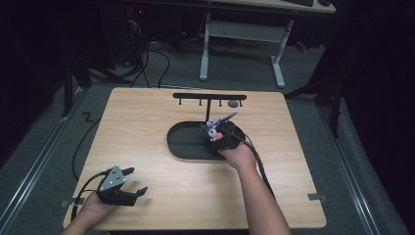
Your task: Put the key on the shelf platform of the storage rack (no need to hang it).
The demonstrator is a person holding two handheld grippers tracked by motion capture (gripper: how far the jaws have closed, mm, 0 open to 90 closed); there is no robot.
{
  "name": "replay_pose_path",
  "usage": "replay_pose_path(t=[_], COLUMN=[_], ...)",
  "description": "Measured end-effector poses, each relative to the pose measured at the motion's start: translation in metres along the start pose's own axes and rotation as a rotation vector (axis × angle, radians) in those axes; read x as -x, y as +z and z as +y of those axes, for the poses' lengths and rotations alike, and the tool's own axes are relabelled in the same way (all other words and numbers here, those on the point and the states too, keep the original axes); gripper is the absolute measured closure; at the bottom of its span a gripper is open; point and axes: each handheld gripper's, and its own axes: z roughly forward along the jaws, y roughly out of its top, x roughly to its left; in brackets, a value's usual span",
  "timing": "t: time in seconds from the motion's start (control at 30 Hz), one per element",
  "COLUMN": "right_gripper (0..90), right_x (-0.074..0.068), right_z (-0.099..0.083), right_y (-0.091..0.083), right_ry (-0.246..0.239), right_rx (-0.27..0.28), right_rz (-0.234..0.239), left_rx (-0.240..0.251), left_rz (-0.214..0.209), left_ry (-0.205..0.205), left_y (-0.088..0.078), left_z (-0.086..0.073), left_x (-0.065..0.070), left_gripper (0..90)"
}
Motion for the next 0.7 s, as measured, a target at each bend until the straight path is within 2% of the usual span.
replay_pose_path(t=[0.17, 0.33, 0.5, 0.67, 0.7], right_gripper=[48.3, 48.3, 48.1, 48.0, 47.9], right_x=[0.001, 0.002, 0.007, 0.008, 0.008], right_z=[-0.001, -0.008, -0.019, -0.018, -0.018], right_y=[0.001, 0.000, 0.002, 0.007, 0.008], right_ry=[-0.001, -0.015, -0.001, 0.007, -0.004], right_rx=[-0.005, -0.037, -0.072, -0.082, -0.082], right_rz=[0.003, -0.011, -0.015, -0.012, -0.011], left_rx=[-0.001, -0.001, -0.002, -0.002, -0.002], left_rz=[0.000, 0.000, 0.000, 0.002, 0.002], left_ry=[0.000, 0.002, 0.003, 0.003, 0.002], left_y=[0.000, 0.000, 0.000, 0.000, 0.000], left_z=[0.000, 0.000, 0.000, 0.000, 0.000], left_x=[0.000, 0.000, 0.001, 0.001, 0.001], left_gripper=[15.4, 15.4, 15.4, 15.4, 15.4])
